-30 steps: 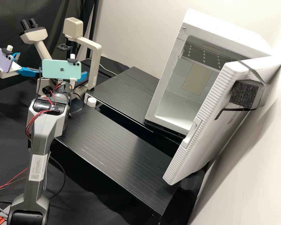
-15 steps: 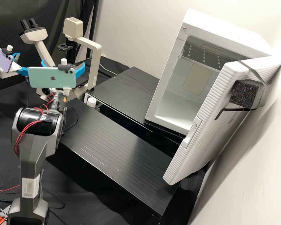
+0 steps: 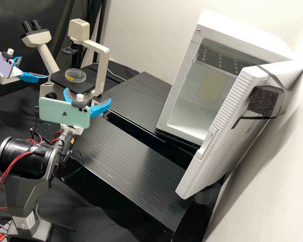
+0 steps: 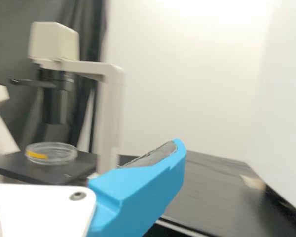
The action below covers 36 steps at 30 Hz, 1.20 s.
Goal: Take out the petri dish and place it under the microscope.
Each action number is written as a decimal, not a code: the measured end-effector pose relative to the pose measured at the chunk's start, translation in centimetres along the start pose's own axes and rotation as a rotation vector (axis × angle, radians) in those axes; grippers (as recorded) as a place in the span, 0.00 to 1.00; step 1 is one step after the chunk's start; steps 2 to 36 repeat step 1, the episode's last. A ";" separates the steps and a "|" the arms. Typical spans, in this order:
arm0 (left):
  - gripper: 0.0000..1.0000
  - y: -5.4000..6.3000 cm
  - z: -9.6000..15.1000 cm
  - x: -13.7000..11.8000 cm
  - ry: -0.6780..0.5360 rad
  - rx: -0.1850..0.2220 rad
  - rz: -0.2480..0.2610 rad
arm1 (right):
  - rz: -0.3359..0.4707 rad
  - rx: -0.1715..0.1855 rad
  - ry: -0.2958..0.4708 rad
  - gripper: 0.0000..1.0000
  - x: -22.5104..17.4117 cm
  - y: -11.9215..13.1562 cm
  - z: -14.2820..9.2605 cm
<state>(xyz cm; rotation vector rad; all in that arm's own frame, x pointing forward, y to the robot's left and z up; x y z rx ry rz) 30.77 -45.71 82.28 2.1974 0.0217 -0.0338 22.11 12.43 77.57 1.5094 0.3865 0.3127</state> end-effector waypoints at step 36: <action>1.00 0.0 0.0 0.0 0.000 0.000 0.000 | 0.007 0.012 -0.010 1.00 -0.3 0.2 0.3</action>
